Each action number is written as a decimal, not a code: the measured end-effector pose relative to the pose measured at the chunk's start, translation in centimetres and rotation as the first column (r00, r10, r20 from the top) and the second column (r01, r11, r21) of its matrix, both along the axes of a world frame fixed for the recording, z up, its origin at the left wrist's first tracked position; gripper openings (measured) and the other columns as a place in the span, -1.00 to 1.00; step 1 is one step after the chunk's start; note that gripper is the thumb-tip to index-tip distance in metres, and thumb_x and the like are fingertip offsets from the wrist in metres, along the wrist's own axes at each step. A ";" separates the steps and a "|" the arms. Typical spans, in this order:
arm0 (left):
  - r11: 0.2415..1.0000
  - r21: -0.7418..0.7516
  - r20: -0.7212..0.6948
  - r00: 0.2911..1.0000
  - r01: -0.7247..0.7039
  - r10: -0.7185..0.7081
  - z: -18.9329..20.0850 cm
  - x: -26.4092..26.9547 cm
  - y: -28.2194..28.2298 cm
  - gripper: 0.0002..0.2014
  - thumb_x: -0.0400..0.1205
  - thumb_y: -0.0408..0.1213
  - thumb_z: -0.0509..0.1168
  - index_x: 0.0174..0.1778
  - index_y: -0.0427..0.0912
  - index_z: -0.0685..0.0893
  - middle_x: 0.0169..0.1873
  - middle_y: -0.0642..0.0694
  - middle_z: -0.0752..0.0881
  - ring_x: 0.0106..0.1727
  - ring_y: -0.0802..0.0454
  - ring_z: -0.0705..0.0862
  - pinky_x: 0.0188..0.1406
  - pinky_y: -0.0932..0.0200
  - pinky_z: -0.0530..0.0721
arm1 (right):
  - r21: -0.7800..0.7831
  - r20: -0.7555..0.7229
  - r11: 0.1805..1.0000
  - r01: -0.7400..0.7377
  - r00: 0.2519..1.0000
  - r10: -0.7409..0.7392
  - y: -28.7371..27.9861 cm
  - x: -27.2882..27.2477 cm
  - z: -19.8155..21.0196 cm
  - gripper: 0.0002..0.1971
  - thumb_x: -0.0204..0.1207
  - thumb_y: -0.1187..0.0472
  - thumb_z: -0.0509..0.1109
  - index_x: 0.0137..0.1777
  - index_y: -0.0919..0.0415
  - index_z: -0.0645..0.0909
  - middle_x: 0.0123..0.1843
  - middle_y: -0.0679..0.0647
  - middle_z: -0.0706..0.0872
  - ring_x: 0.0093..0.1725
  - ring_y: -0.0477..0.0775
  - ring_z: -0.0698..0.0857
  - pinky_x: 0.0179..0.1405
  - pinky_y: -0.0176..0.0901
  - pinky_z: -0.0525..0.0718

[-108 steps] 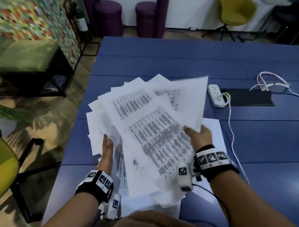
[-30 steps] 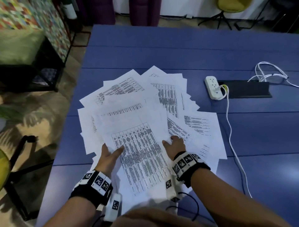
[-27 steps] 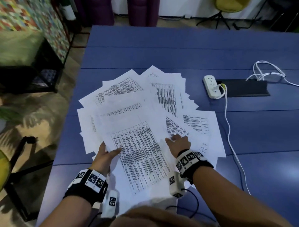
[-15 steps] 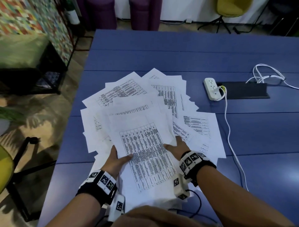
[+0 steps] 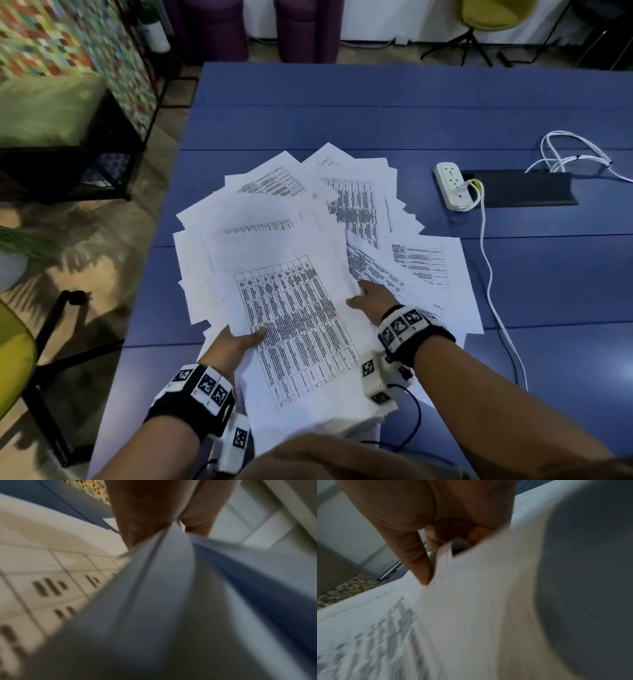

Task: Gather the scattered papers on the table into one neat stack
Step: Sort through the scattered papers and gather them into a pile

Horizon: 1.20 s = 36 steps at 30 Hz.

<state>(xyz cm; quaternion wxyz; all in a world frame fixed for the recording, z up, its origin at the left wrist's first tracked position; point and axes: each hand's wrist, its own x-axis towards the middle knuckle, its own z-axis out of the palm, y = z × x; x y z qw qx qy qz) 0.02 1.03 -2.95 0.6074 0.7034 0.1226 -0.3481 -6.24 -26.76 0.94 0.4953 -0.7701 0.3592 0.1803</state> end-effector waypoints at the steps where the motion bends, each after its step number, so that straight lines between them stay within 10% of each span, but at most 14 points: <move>1: 1.000 -0.002 -0.010 1.000 -0.002 0.002 0.6 0.0 0.1 -0.03 0.14 0.09 0.67 0.42 -0.33 0.57 0.36 -0.21 0.66 0.39 -0.15 0.60 0.52 -0.11 0.40 | 0.019 -0.038 1.000 -0.015 0.999 0.016 -0.5 0.1 0.0 -0.61 0.49 0.21 0.47 0.27 0.35 0.58 0.14 0.16 0.67 0.06 0.14 0.69 0.05 -0.02 0.68; 5: 0.999 -0.031 -0.074 0.996 -0.042 0.040 1.1 -0.5 0.4 -0.30 0.43 -0.18 0.56 0.44 -0.39 0.52 0.39 -0.24 0.62 0.34 -0.09 0.57 0.40 0.06 0.38 | -0.002 -0.265 0.996 -0.090 0.960 0.086 -1.3 0.2 0.3 -0.43 0.56 0.14 0.40 0.51 0.36 0.38 0.45 0.25 0.50 0.38 0.28 0.54 0.27 -0.01 0.62; 9: 0.990 -0.016 -0.135 0.981 -0.141 0.138 0.5 -0.4 0.6 -0.08 0.36 -0.01 0.64 0.54 -0.37 0.42 0.50 -0.24 0.51 0.52 -0.24 0.45 0.53 -0.11 0.31 | -0.219 -0.250 0.953 -0.208 0.956 0.151 -0.8 -0.3 0.0 -0.49 0.69 0.31 0.12 0.61 0.38 0.14 0.58 0.34 0.30 0.56 0.23 0.34 0.45 -0.12 0.35; 12: 0.978 -0.050 -0.146 0.970 -0.201 0.192 0.3 0.1 0.9 0.13 0.18 0.02 0.68 0.62 -0.27 0.31 0.55 -0.20 0.45 0.56 -0.22 0.40 0.55 -0.24 0.29 | -0.206 -0.319 0.900 -0.384 0.896 0.309 0.0 -0.5 -0.2 -0.57 0.73 0.24 0.03 0.55 0.40 0.27 0.52 0.28 0.43 0.50 0.19 0.43 0.43 -0.12 0.34; 16: 0.981 -0.054 -0.195 0.966 -0.184 0.170 1.7 0.2 0.2 -0.20 0.52 -0.11 0.51 0.63 -0.27 0.32 0.69 -0.14 0.13 0.69 -0.13 0.12 0.61 -0.18 0.12 | -0.089 -0.291 0.931 -0.355 0.903 0.317 1.1 -1.0 0.4 -0.37 0.76 -0.07 -0.18 0.44 0.42 0.46 0.43 0.34 0.53 0.42 0.20 0.51 0.38 -0.13 0.37; 20: 0.989 -0.114 -0.194 0.979 -0.094 0.070 0.1 0.9 0.3 -0.01 -0.04 0.19 0.74 0.32 -0.12 0.67 0.49 -0.05 0.50 0.55 -0.05 0.39 0.61 -0.19 0.24 | -0.067 -0.281 0.968 -0.242 0.936 0.215 1.8 -0.5 1.2 0.07 0.38 -0.56 -0.36 0.09 0.33 0.67 0.05 0.29 0.73 0.14 0.19 0.68 0.10 -0.06 0.54; 22: 0.990 -0.077 -0.153 0.983 -0.118 0.105 -2.7 1.6 1.4 0.21 -0.03 0.07 0.79 0.53 -0.26 0.44 0.51 -0.18 0.52 0.48 -0.19 0.51 0.51 -0.26 0.40 | -0.147 -0.247 0.933 -0.328 0.926 0.287 1.5 -0.4 0.6 -0.05 0.32 -0.61 -0.29 -0.17 0.24 0.59 -0.20 0.17 0.68 -0.05 0.15 0.69 -0.16 -0.14 0.54; 26: 0.985 0.004 -0.070 0.982 -0.174 0.174 0.1 1.3 1.2 0.03 0.33 -0.18 0.65 0.62 -0.43 0.21 0.59 -0.29 0.37 0.56 -0.26 0.39 0.54 -0.15 0.34 | -0.393 -0.087 0.914 -0.103 0.993 0.075 -2.2 0.3 -0.2 -0.58 0.57 -0.15 0.31 0.21 0.18 0.54 0.22 0.16 0.66 0.18 0.16 0.63 0.12 -0.09 0.59; 32: 0.955 0.187 -0.063 0.967 -0.232 0.247 1.0 2.0 3.4 -0.06 0.53 -0.21 0.51 0.65 -0.45 0.06 0.61 -0.42 0.27 0.57 -0.38 0.32 0.50 -0.23 0.33 | -0.624 -0.192 0.774 -0.109 0.981 -0.017 -8.2 0.7 -0.4 -0.12 0.17 -0.35 0.55 0.41 0.08 0.39 0.42 0.13 0.41 0.45 0.24 0.36 0.33 0.27 0.49; 36: 0.960 0.230 -0.110 0.976 -0.161 0.190 0.9 2.2 3.5 -0.05 0.47 -0.14 0.54 0.61 -0.44 0.14 0.53 -0.50 0.37 0.54 -0.50 0.34 0.50 -0.39 0.32 | -0.497 -0.126 0.867 -0.017 0.991 -0.054 -7.8 0.9 -1.6 -0.10 0.08 -0.42 0.54 0.35 0.06 0.41 0.39 0.09 0.49 0.43 0.24 0.42 0.36 0.28 0.45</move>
